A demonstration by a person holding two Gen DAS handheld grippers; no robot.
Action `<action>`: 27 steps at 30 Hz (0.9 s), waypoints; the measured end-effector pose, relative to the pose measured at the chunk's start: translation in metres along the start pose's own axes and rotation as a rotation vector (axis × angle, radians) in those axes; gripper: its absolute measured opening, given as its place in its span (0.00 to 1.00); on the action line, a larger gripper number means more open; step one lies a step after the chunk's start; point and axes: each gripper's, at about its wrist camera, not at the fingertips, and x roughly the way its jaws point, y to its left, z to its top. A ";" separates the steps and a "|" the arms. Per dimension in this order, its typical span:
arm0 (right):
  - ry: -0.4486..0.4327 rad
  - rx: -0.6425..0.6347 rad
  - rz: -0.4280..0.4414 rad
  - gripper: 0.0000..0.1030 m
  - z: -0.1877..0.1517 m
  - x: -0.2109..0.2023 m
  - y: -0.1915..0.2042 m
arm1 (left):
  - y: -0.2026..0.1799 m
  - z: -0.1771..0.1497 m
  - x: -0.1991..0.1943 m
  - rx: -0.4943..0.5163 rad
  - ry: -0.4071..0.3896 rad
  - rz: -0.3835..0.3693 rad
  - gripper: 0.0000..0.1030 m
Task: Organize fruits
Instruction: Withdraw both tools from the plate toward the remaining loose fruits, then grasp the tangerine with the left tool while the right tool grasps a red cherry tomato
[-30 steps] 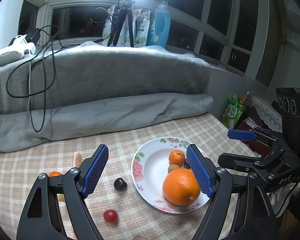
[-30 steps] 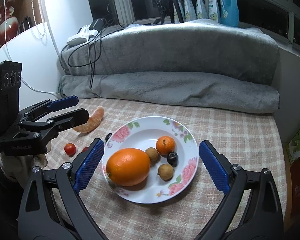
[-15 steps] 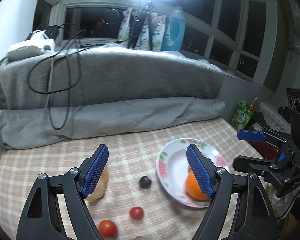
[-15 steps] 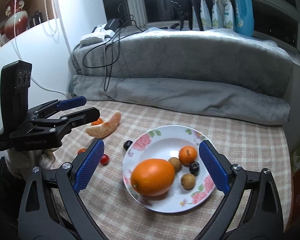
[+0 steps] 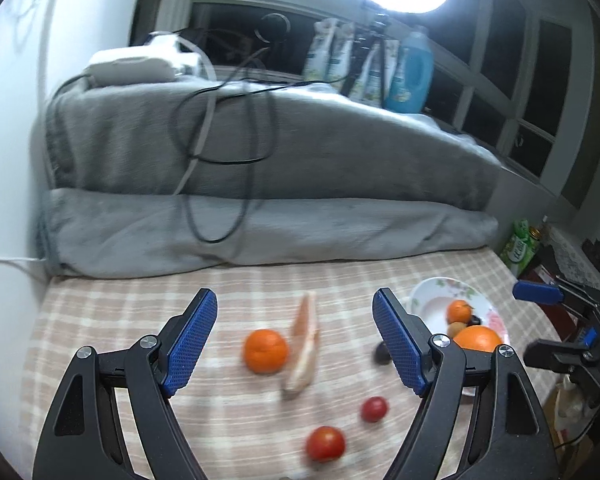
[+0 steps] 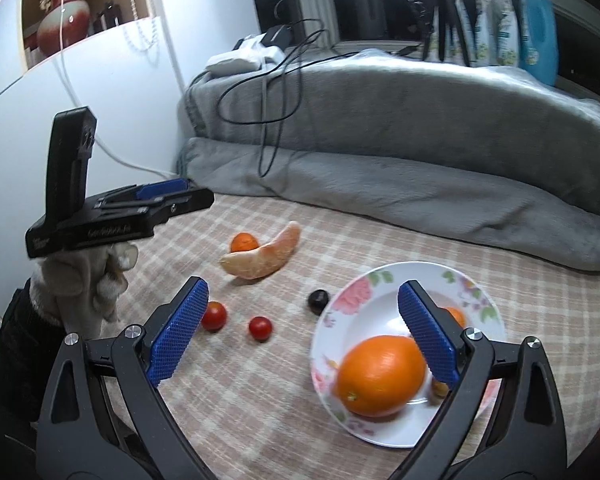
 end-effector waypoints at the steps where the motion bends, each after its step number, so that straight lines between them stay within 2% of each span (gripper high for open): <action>1: 0.005 -0.003 0.006 0.95 -0.001 0.002 0.002 | 0.006 0.000 0.000 -0.008 0.003 0.005 0.78; 6: 0.032 -0.020 0.037 0.95 -0.003 0.017 0.013 | 0.028 -0.003 0.002 -0.038 0.020 0.017 0.69; 8: 0.048 -0.027 0.052 0.91 -0.005 0.023 0.018 | 0.034 -0.005 0.005 -0.049 0.031 0.013 0.65; 15: 0.085 -0.052 0.085 0.89 -0.008 0.038 0.030 | 0.041 -0.013 0.018 -0.063 0.077 -0.012 0.50; 19: 0.119 -0.062 0.114 0.78 -0.011 0.050 0.037 | 0.040 -0.018 0.028 -0.065 0.113 -0.035 0.47; 21: 0.131 -0.067 0.124 0.78 -0.014 0.055 0.041 | 0.041 -0.020 0.033 -0.069 0.131 -0.044 0.46; 23: 0.144 -0.070 0.136 0.76 -0.016 0.060 0.045 | 0.041 -0.022 0.040 -0.072 0.152 -0.056 0.40; 27: 0.169 -0.073 0.161 0.69 -0.020 0.071 0.051 | 0.044 -0.025 0.052 -0.085 0.191 -0.075 0.40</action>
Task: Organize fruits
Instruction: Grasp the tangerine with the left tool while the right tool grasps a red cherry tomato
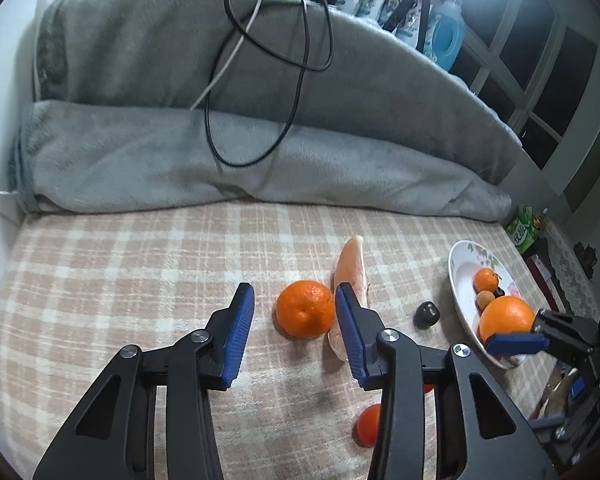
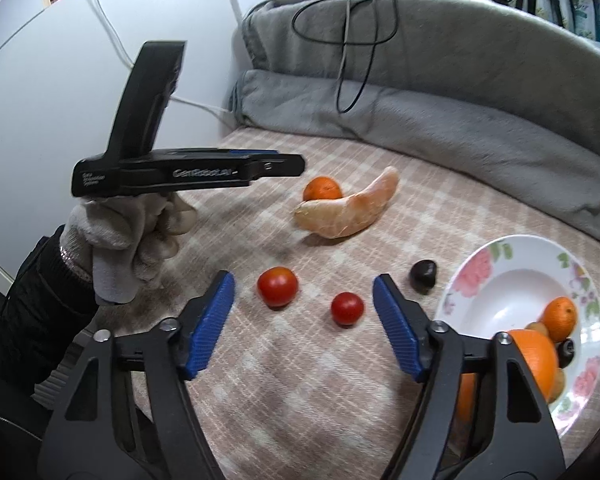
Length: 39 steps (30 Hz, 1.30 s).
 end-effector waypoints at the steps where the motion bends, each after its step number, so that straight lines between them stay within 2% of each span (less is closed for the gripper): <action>1: 0.005 0.000 0.006 0.68 -0.001 0.003 0.001 | 0.001 0.000 0.001 -0.007 0.008 -0.007 0.40; 15: 0.071 -0.012 0.045 0.53 0.000 0.040 0.011 | 0.015 0.004 0.023 -0.122 0.100 -0.118 0.40; 22: 0.095 -0.013 0.046 0.52 -0.002 0.053 0.013 | 0.021 0.002 0.030 -0.167 0.126 -0.153 0.37; 28: 0.103 -0.012 0.037 0.47 0.001 0.062 0.011 | 0.023 0.002 0.031 -0.180 0.125 -0.156 0.37; 31: 0.110 -0.016 0.030 0.47 0.002 0.068 0.011 | 0.024 0.002 0.031 -0.182 0.123 -0.146 0.33; 36: 0.120 -0.026 0.018 0.46 0.002 0.074 0.012 | 0.028 0.001 0.032 -0.198 0.121 -0.155 0.33; 39: 0.126 -0.027 0.017 0.41 0.000 0.076 0.011 | 0.029 0.001 0.032 -0.202 0.117 -0.157 0.32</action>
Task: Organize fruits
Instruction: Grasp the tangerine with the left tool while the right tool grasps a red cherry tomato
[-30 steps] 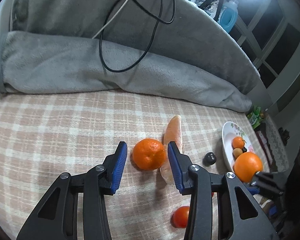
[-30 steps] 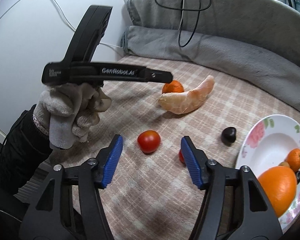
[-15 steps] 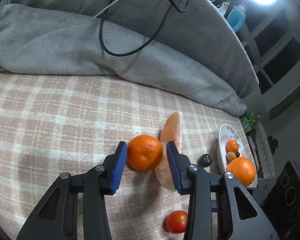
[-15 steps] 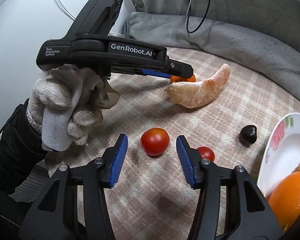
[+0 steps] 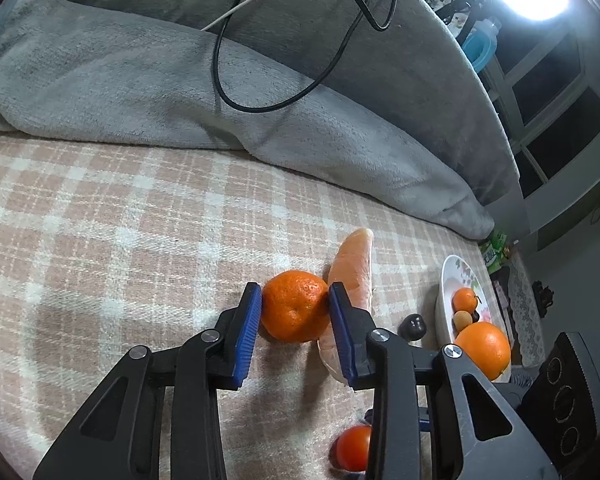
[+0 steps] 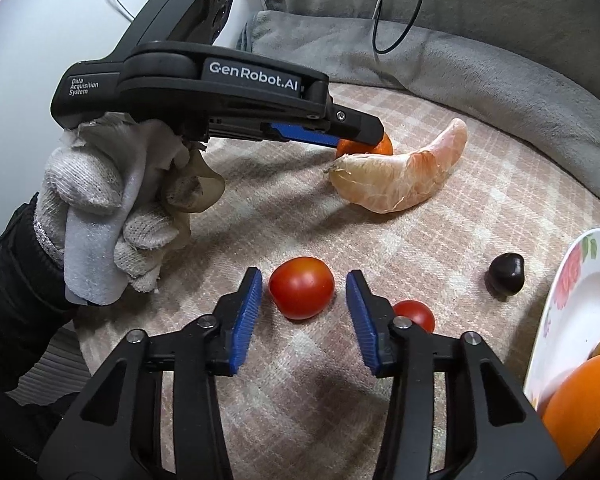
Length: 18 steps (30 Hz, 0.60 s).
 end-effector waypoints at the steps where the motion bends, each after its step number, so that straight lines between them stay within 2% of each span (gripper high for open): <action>1: 0.001 -0.001 -0.001 0.40 0.000 0.001 0.000 | -0.001 0.000 0.000 0.004 -0.003 0.003 0.32; 5: 0.006 -0.007 0.002 0.35 0.000 0.005 0.003 | 0.000 -0.002 -0.002 0.001 -0.011 0.003 0.31; 18: -0.023 0.003 -0.004 0.34 -0.001 -0.007 0.001 | -0.007 -0.004 -0.015 0.006 -0.055 0.010 0.31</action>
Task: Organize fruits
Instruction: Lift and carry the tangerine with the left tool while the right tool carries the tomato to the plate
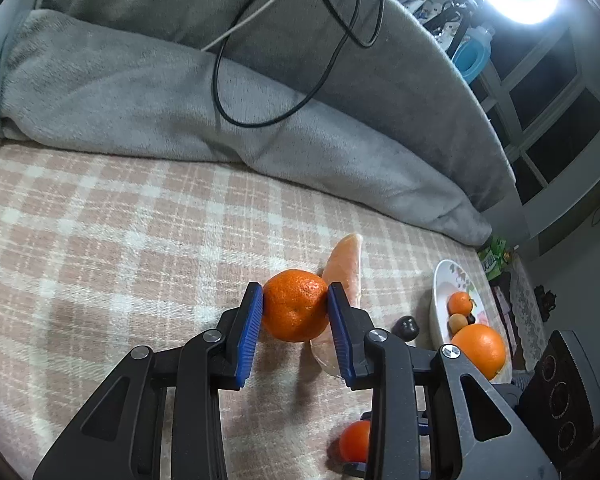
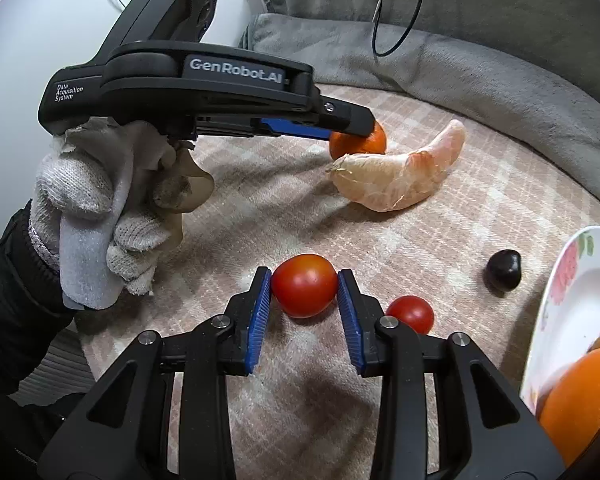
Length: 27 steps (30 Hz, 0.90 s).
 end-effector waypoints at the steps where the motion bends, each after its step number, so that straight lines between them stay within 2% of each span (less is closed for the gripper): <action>1: -0.005 0.001 0.000 0.34 0.000 -0.003 -0.001 | 0.000 0.000 -0.003 0.000 -0.006 0.000 0.31; 13: -0.098 0.043 -0.018 0.34 -0.006 -0.050 -0.012 | -0.020 0.003 -0.032 0.029 -0.075 -0.025 0.31; 27: -0.204 0.134 -0.082 0.34 -0.029 -0.120 -0.045 | -0.077 -0.003 -0.028 0.121 -0.079 -0.077 0.31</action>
